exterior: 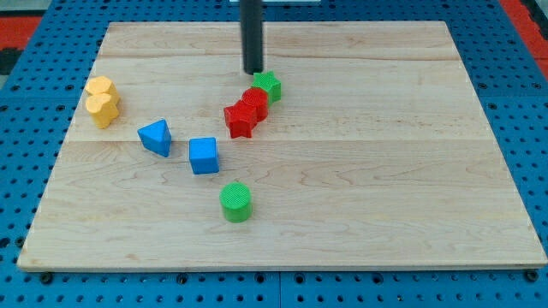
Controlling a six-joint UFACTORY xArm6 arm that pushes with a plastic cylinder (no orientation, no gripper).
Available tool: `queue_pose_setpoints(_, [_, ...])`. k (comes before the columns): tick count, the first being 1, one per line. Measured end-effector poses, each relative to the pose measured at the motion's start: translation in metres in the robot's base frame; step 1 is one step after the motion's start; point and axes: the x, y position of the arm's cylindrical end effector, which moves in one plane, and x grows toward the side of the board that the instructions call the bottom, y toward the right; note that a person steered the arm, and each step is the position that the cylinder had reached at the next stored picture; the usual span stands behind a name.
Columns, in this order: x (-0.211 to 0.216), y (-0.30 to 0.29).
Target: Place the green star horizontally right side of the blue cube
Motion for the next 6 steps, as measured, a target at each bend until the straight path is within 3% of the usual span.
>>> queue_pose_setpoints(2, [0.075,0.081])
queue_pose_setpoints(3, [0.035,0.086])
queue_pose_setpoints(4, [0.022,0.124])
queue_pose_setpoints(6, [0.121,0.137])
